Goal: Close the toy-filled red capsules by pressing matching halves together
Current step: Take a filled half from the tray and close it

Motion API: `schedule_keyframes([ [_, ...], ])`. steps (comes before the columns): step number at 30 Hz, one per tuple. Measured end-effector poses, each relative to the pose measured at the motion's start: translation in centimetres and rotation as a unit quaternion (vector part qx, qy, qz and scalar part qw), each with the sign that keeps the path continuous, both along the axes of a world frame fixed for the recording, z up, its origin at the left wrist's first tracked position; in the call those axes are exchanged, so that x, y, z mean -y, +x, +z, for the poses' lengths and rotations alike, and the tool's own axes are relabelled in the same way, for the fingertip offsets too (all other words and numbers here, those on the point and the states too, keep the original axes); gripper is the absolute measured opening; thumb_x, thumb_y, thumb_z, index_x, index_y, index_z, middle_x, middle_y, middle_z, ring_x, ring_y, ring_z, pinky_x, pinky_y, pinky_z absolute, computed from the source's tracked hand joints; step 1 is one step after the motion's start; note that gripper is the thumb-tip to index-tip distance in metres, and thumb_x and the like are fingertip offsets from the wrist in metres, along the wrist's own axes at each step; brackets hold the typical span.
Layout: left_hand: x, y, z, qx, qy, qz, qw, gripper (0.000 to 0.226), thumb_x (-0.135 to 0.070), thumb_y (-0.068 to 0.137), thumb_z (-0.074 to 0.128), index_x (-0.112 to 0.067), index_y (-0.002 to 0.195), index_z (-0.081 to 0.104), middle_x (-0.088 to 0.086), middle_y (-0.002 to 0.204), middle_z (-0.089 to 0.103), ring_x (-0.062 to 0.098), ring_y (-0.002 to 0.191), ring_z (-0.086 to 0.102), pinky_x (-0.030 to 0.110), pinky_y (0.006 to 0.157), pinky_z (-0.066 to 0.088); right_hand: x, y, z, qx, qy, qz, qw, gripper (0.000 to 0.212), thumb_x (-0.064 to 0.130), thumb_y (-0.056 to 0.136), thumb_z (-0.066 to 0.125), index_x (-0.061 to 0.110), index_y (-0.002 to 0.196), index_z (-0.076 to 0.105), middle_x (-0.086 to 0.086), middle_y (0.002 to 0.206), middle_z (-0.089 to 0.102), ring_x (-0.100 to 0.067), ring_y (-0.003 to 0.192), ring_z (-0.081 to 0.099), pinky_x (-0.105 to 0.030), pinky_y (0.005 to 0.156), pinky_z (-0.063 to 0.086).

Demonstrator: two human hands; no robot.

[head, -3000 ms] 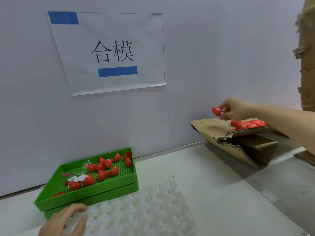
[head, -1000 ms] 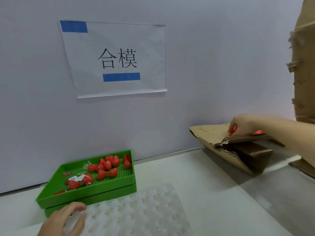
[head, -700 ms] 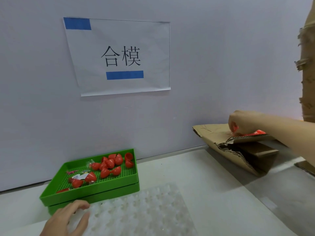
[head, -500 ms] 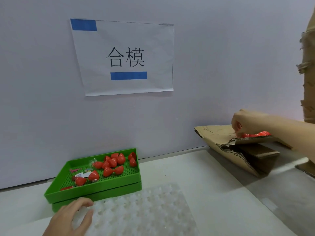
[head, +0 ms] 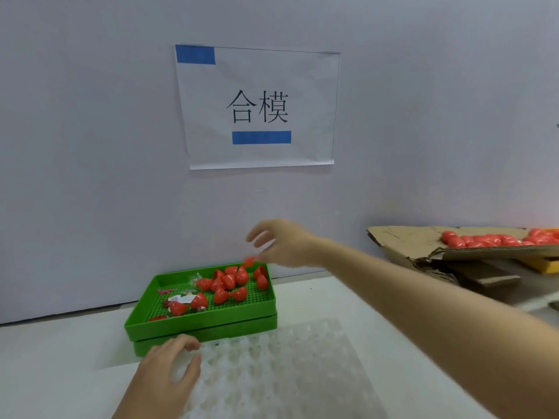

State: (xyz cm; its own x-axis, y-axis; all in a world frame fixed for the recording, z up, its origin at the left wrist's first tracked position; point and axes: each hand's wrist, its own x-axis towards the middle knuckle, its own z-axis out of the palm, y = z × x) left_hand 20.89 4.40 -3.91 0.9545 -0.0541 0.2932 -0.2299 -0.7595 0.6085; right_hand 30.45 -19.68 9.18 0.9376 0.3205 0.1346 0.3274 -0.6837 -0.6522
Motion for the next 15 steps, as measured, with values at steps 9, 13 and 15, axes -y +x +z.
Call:
schedule_keyframes([
  [9,0.1,0.3,0.0,-0.02,-0.016,-0.003,1.0,0.044,-0.002,0.079,0.077,-0.041,0.096,0.064,-0.007,0.085,0.069,0.026,0.089,0.061,0.042,0.076,0.045,12.4,-1.1,1.4,0.053,-0.037,-0.172,0.983,0.024,0.019,0.096,0.058,0.023,0.117,0.068,-0.002,0.102,0.07,-0.019,0.092,0.066,-0.025,0.074,0.047],
  [13,-0.1,0.9,-0.2,-0.007,0.02,0.004,1.0,0.051,0.005,0.074,0.079,-0.041,0.065,0.062,-0.023,0.084,0.068,0.028,0.082,0.061,0.014,0.076,0.042,24.5,-2.2,2.7,0.004,-0.1,-0.318,0.943,0.025,0.015,0.1,0.052,0.011,0.119,0.068,-0.007,0.103,0.071,-0.018,0.085,0.062,-0.029,0.075,0.049],
  [15,-0.1,1.3,-0.9,-0.003,0.011,-0.003,1.0,0.066,0.005,0.074,0.079,-0.056,0.084,0.055,-0.044,0.092,0.057,0.029,0.083,0.061,0.002,0.073,0.036,29.1,-2.7,2.5,-0.053,-0.113,-0.363,0.923,0.027,0.016,0.102,0.051,0.003,0.123,0.064,-0.008,0.097,0.068,-0.021,0.081,0.064,-0.03,0.069,0.054],
])
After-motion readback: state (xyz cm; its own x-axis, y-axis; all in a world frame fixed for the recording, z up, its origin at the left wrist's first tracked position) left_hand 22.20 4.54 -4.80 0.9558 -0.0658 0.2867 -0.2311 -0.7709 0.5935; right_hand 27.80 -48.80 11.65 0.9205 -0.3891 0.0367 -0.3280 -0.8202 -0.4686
